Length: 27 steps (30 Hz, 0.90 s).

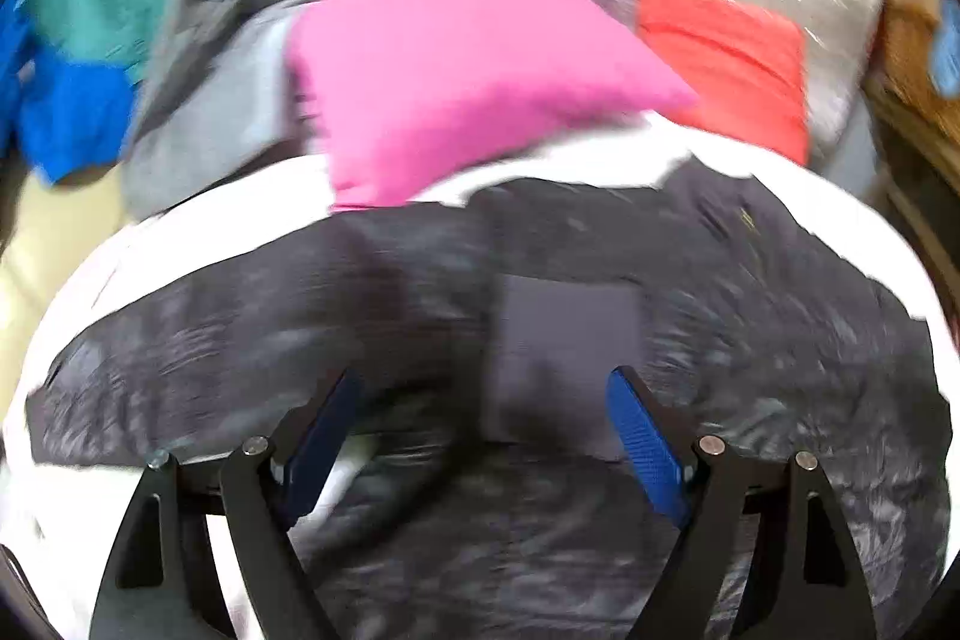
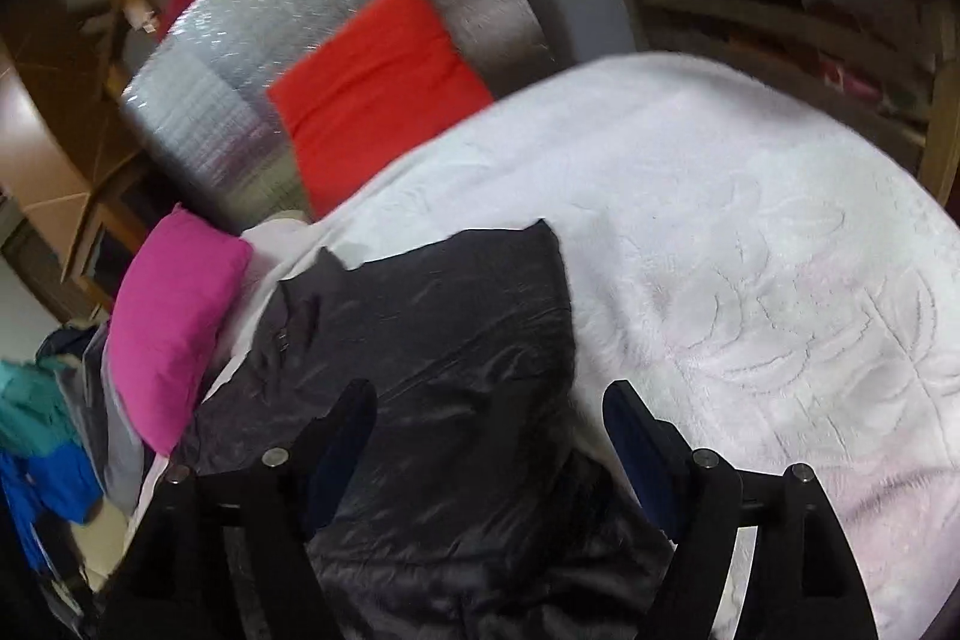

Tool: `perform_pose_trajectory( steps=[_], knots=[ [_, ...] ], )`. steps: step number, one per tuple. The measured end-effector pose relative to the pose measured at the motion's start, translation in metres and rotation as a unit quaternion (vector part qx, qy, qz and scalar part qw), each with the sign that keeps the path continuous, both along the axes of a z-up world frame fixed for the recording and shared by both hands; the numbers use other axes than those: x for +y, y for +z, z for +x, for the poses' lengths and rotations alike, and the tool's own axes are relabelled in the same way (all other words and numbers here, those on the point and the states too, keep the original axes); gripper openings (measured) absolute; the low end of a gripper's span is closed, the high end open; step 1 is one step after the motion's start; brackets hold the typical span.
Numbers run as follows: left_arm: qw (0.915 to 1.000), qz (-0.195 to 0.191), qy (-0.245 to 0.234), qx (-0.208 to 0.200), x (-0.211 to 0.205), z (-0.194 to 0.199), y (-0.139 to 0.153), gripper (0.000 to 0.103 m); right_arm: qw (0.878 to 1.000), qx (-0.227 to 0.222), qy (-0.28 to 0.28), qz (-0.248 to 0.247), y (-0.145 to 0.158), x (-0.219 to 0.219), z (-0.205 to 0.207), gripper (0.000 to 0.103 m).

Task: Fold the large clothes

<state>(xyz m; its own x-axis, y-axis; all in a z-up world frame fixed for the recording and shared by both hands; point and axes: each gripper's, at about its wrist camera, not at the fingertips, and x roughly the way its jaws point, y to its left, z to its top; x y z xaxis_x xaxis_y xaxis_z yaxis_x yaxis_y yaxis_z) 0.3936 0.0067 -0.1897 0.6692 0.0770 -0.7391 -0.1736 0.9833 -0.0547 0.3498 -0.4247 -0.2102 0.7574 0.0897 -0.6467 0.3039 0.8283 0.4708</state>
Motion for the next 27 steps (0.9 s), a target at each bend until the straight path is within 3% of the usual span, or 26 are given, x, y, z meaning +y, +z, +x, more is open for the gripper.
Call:
perform_pose_trajectory(
  steps=[4, 8, 11, 13, 17, 19, 20, 24, 27],
  knots=[
    [0.997, -0.027, 0.073, -0.001, 0.059, -0.025, 0.003, 0.085, 0.999, 0.002, 0.037, 0.035, -0.005, 0.029, -0.008, 0.081],
    [0.9836, -0.08, 0.161, 0.011, 0.128, -0.052, -0.003, 0.085, 0.995, -0.001, 0.077, 0.065, -0.006, 0.054, -0.022, 0.079],
    [0.9655, -0.124, 0.228, 0.016, 0.177, -0.076, -0.013, 0.085, 0.992, 0.009, 0.11, 0.062, -0.01, 0.074, -0.029, 0.068],
    [0.9516, -0.134, 0.275, 0.028, 0.208, -0.089, -0.024, 0.085, 0.99, 0.016, 0.13, 0.057, -0.014, 0.089, -0.035, 0.054],
    [0.9244, -0.181, 0.334, 0.039, 0.256, -0.107, -0.045, 0.082, 0.988, 0.021, 0.15, 0.033, -0.016, 0.105, -0.042, 0.053],
    [0.9115, -0.203, 0.355, 0.042, 0.275, -0.113, -0.057, 0.062, 0.988, 0.024, 0.147, 0.032, -0.018, 0.104, -0.04, 0.053],
    [0.9069, -0.21, 0.362, 0.046, 0.282, -0.114, -0.061, 0.06, 0.989, 0.027, 0.143, 0.036, -0.02, 0.102, -0.037, 0.053],
    [0.8821, -0.262, 0.387, 0.059, 0.305, -0.113, -0.085, 0.06, 0.99, 0.042, 0.13, 0.03, -0.027, 0.094, -0.03, 0.053],
    [0.8737, -0.267, 0.404, 0.041, 0.313, -0.11, -0.087, 0.063, 0.993, 0.039, 0.111, 0.009, -0.032, 0.087, -0.026, 0.053]
  ],
)
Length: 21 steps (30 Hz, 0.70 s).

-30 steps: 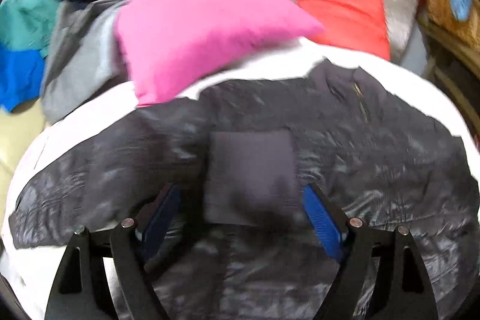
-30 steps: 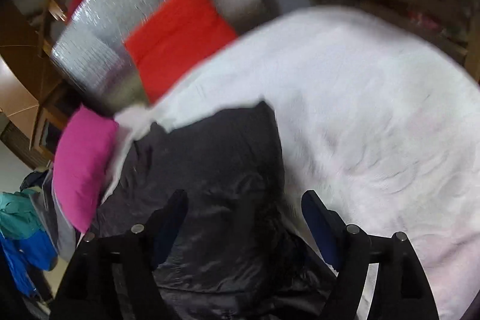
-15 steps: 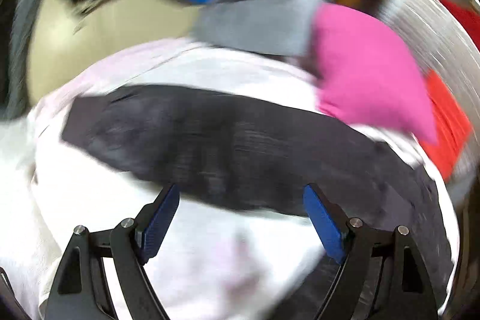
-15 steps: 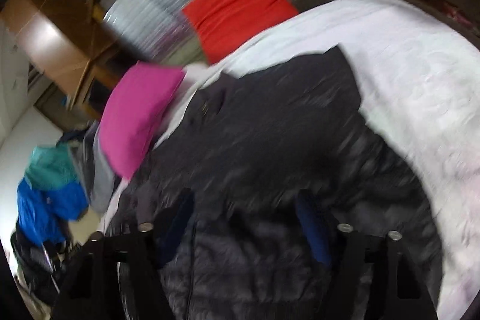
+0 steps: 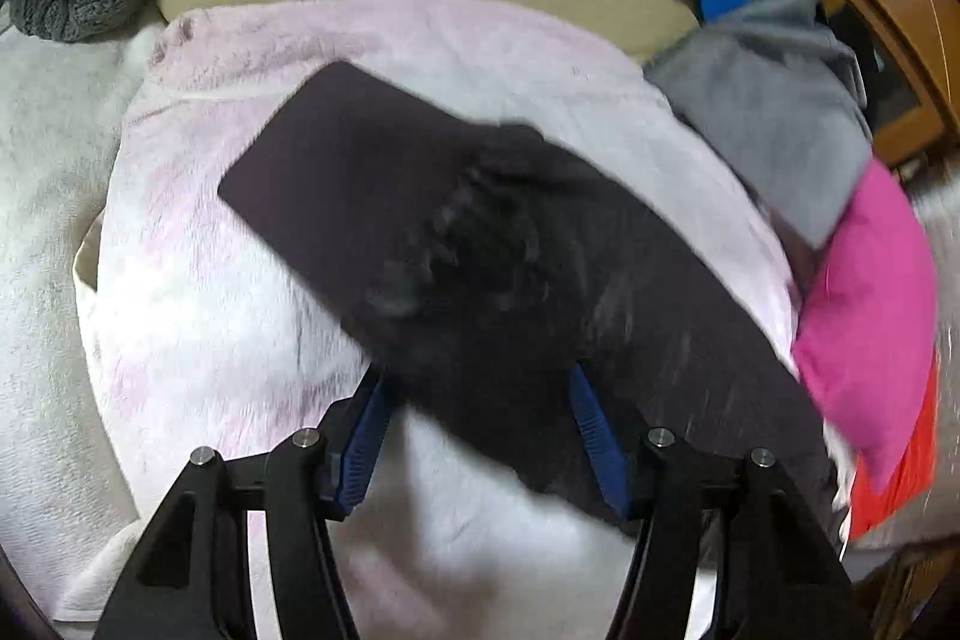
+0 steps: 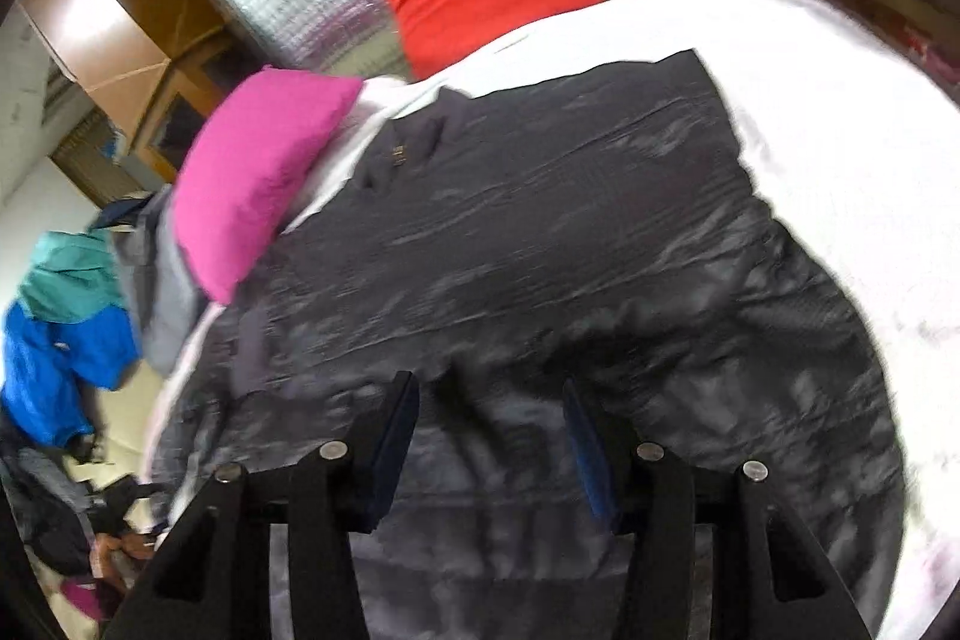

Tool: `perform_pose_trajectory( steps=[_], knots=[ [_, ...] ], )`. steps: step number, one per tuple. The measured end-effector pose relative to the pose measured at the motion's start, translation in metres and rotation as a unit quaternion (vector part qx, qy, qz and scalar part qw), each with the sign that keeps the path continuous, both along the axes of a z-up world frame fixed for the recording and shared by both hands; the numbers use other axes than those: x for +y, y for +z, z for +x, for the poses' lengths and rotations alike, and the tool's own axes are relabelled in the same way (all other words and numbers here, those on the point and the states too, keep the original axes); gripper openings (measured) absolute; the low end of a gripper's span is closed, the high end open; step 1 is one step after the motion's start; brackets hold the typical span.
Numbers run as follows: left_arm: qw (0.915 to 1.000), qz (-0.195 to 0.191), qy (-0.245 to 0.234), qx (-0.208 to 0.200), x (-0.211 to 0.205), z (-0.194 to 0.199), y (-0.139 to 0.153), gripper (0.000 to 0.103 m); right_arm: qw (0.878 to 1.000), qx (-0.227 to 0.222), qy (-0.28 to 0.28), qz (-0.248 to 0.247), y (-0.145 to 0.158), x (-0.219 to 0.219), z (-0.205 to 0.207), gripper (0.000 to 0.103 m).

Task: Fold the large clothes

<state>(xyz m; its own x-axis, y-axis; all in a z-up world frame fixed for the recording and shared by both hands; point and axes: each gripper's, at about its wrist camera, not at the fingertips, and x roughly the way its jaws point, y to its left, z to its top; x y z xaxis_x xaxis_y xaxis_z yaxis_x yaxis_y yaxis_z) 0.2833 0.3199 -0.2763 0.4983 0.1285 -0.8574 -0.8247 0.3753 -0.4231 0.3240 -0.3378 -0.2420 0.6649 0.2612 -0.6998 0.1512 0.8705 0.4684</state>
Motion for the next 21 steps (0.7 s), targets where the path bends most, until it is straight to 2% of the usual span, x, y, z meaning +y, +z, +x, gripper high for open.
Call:
perform_pose_trajectory(
  steps=[1, 3, 6, 8, 10, 13, 16, 21],
  knots=[
    [1.0, -0.004, 0.002, -0.003, 0.002, 0.002, -0.002, 0.067, 1.0, -0.007, -0.005, 0.005, -0.001, -0.002, 0.0, 0.053],
    [0.9998, -0.004, 0.014, -0.011, 0.005, 0.006, -0.004, 0.067, 0.999, -0.028, -0.012, 0.01, 0.001, -0.005, -0.003, 0.053],
    [0.9997, 0.017, 0.006, -0.015, 0.01, 0.014, -0.004, 0.066, 0.998, -0.054, -0.015, -0.017, 0.005, 0.0, -0.013, 0.053],
    [0.9994, 0.031, 0.009, -0.01, 0.013, 0.016, -0.004, 0.054, 0.998, -0.055, -0.015, -0.025, 0.005, 0.002, -0.02, 0.053],
    [0.9992, 0.029, 0.02, -0.017, 0.021, 0.012, -0.004, 0.037, 0.998, -0.04, -0.019, -0.033, 0.004, 0.002, -0.029, 0.053],
    [0.9989, 0.013, 0.025, -0.038, 0.031, 0.012, -0.006, 0.023, 0.997, -0.025, -0.031, -0.059, 0.012, 0.005, -0.04, 0.053],
    [0.9988, 0.018, 0.009, -0.045, 0.032, 0.012, -0.002, 0.015, 0.996, -0.033, -0.047, -0.072, 0.032, 0.008, -0.051, 0.053],
    [0.9966, 0.049, -0.011, -0.066, 0.027, 0.011, 0.018, 0.011, 0.993, -0.052, -0.059, -0.086, 0.065, 0.027, -0.059, 0.053]
  ],
)
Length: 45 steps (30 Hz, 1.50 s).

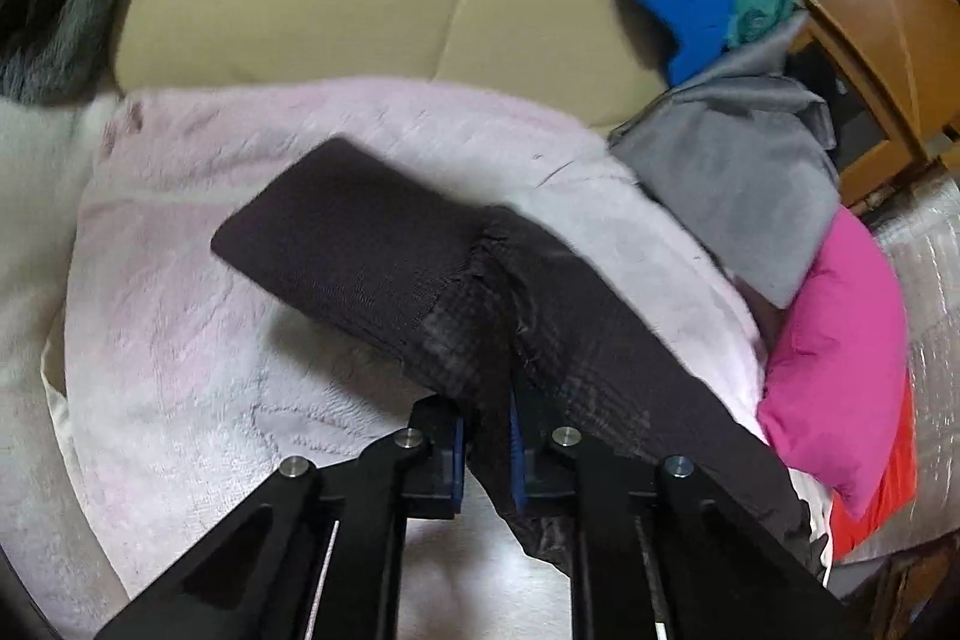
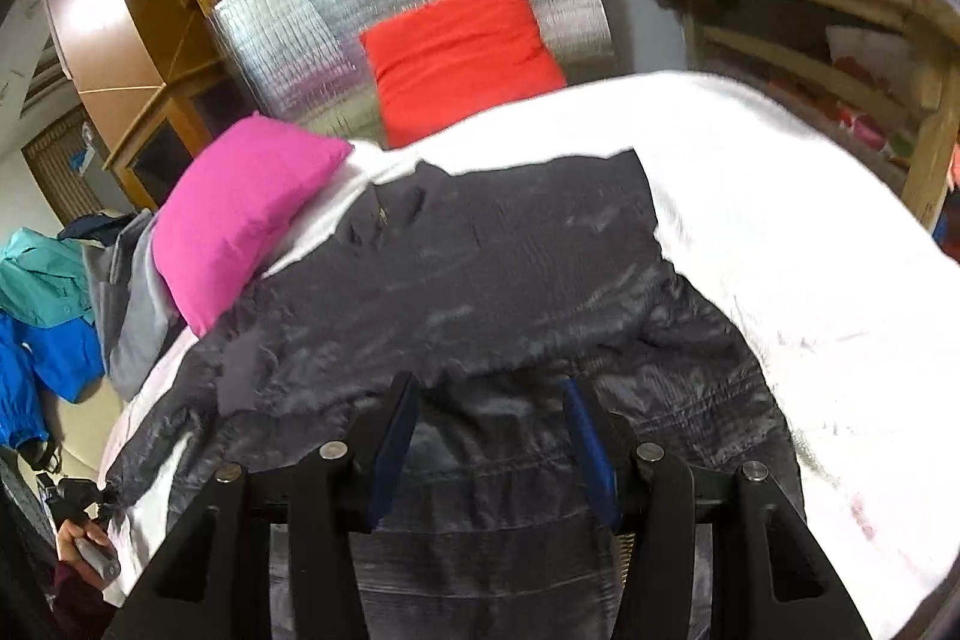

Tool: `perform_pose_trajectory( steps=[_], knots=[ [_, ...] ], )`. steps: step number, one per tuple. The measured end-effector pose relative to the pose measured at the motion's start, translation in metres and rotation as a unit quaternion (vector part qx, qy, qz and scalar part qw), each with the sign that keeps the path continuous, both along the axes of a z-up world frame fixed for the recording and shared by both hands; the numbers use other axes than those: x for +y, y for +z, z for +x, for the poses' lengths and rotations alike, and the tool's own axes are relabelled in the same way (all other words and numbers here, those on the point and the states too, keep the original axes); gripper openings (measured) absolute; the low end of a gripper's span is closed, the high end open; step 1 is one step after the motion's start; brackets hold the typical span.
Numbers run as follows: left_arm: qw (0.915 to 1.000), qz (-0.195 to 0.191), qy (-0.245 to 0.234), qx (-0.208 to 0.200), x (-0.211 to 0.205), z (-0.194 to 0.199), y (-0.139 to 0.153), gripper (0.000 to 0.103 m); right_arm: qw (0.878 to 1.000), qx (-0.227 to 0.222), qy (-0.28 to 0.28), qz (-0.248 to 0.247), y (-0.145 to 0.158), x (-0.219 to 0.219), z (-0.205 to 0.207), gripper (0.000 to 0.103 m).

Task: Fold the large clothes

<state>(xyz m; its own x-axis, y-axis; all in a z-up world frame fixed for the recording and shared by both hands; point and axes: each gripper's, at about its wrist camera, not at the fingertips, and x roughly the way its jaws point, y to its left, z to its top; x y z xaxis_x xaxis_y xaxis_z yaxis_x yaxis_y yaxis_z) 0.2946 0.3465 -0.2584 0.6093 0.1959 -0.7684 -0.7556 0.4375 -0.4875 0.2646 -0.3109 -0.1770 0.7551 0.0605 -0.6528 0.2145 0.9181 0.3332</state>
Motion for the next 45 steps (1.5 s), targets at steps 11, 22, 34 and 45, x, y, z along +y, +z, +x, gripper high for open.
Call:
perform_pose_trajectory(
  steps=[11, 22, 34, 45],
  knots=[
    [0.982, 0.163, -0.049, -0.081, -0.05, -0.005, 0.088, 0.01, 1.0, 0.013, 0.025, -0.007, 0.001, 0.019, 0.015, 0.053],
    [0.9262, 0.321, -0.149, -0.131, -0.17, 0.012, 0.143, 0.01, 0.998, 0.027, 0.017, 0.051, -0.032, -0.027, 0.039, 0.053],
    [0.777, 0.397, -0.467, -0.145, -0.426, 0.04, 0.11, 0.009, 0.989, 0.02, 0.002, 0.147, -0.061, -0.088, 0.064, 0.053],
    [0.6684, 0.357, -0.647, -0.085, -0.528, 0.022, 0.069, 0.017, 0.964, 0.004, 0.023, 0.266, -0.066, -0.119, 0.078, 0.069]
  ],
)
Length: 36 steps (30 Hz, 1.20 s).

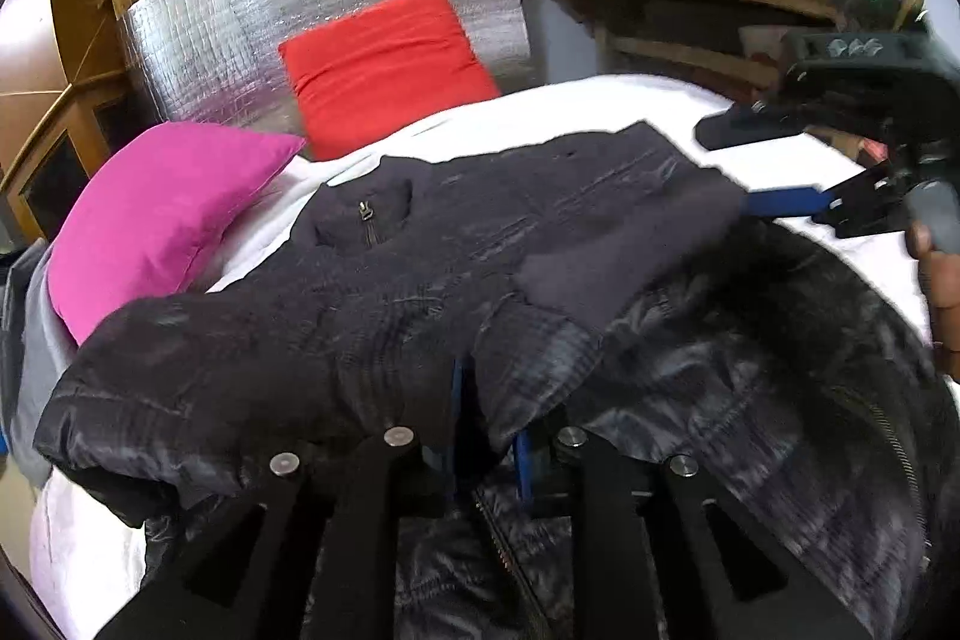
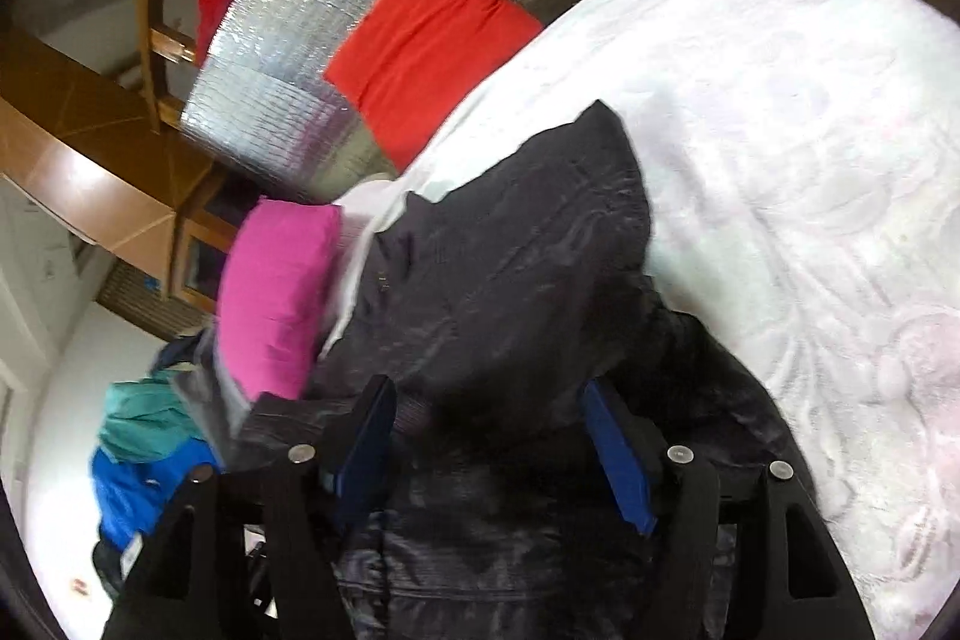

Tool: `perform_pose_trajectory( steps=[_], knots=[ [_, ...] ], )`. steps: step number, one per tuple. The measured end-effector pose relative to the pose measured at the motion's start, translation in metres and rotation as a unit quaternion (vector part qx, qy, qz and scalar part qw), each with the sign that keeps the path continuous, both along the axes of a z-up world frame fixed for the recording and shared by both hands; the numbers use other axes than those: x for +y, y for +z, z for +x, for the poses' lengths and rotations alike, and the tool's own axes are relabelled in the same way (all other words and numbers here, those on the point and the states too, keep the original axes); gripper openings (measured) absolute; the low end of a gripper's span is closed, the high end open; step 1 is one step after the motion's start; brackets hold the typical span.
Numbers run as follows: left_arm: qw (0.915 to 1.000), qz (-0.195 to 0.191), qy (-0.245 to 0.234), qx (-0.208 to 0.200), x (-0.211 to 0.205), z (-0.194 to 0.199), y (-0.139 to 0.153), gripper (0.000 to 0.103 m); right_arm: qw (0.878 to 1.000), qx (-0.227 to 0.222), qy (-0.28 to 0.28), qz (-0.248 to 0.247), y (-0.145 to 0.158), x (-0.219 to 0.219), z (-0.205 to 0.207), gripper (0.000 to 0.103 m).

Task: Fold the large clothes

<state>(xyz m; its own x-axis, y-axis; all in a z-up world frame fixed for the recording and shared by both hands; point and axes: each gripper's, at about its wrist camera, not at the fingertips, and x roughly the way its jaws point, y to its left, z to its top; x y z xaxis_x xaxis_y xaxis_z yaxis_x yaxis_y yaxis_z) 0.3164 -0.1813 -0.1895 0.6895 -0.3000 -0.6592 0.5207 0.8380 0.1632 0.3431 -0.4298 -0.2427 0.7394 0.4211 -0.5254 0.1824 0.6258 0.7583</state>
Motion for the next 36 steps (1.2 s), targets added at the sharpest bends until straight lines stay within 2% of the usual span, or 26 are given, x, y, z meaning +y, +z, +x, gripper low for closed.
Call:
perform_pose_trajectory(
  steps=[2, 3, 4, 6, 9, 11, 13, 15, 18, 20, 21, 23, 25, 27, 30, 33, 36],
  knots=[
    [0.9988, -0.045, -0.004, 0.019, 0.021, -0.003, 0.012, 0.021, 0.999, 0.001, 0.012, 0.032, -0.006, 0.001, 0.005, 0.069],
    [0.9973, -0.068, -0.004, 0.027, 0.027, -0.003, 0.018, 0.029, 0.999, 0.004, 0.018, 0.042, -0.008, 0.003, 0.006, 0.069],
    [0.9956, -0.089, 0.001, 0.028, 0.039, 0.001, 0.026, 0.044, 0.998, 0.007, 0.028, 0.054, -0.01, 0.005, 0.008, 0.069],
    [0.9922, -0.121, 0.03, 0.009, 0.069, 0.001, 0.042, 0.063, 0.997, 0.012, 0.042, 0.062, -0.012, 0.011, 0.01, 0.069],
    [0.9835, -0.172, 0.056, -0.015, 0.108, -0.004, 0.059, 0.064, 0.994, 0.021, 0.065, 0.09, -0.016, 0.019, 0.01, 0.069],
    [0.9799, -0.179, 0.082, -0.03, 0.129, -0.001, 0.066, 0.066, 0.99, 0.034, 0.076, 0.113, -0.02, 0.025, 0.008, 0.07],
    [0.9772, -0.171, 0.12, -0.04, 0.146, 0.013, 0.064, 0.07, 0.989, 0.046, 0.085, 0.114, -0.023, 0.031, 0.004, 0.071],
    [0.9714, -0.167, 0.166, -0.029, 0.165, 0.03, 0.057, 0.07, 0.989, 0.069, 0.099, 0.083, -0.026, 0.043, 0.001, 0.071],
    [0.9547, -0.175, 0.24, 0.008, 0.192, 0.054, 0.042, 0.07, 0.989, 0.093, 0.109, 0.038, -0.032, 0.06, 0.002, 0.071],
    [0.9458, -0.181, 0.268, 0.028, 0.204, 0.063, 0.033, 0.07, 0.989, 0.102, 0.109, 0.012, -0.036, 0.072, 0.007, 0.071],
    [0.9439, -0.18, 0.274, 0.035, 0.209, 0.064, 0.03, 0.07, 0.989, 0.102, 0.11, 0.001, -0.038, 0.076, 0.008, 0.072],
    [0.9437, -0.165, 0.283, 0.05, 0.207, 0.069, 0.022, 0.07, 0.988, 0.089, 0.116, -0.048, -0.033, 0.092, 0.01, 0.066],
    [0.9458, -0.147, 0.284, 0.053, 0.201, 0.071, 0.018, 0.07, 0.982, 0.085, 0.132, -0.104, -0.029, 0.107, 0.01, 0.015],
    [0.9481, -0.139, 0.282, 0.048, 0.199, 0.069, 0.019, 0.07, 0.979, 0.073, 0.144, -0.123, -0.021, 0.116, 0.007, 0.01],
    [0.9484, -0.144, 0.281, 0.024, 0.205, 0.064, 0.03, 0.07, 0.976, 0.007, 0.131, -0.174, 0.014, 0.12, -0.003, 0.009],
    [0.9453, -0.156, 0.287, 0.009, 0.211, 0.064, 0.035, 0.07, 0.973, -0.049, 0.083, -0.208, 0.046, 0.109, -0.004, 0.009],
    [0.9436, -0.15, 0.295, 0.016, 0.216, 0.073, 0.032, 0.07, 0.97, -0.069, 0.017, -0.234, 0.06, 0.084, 0.012, 0.009]
  ],
)
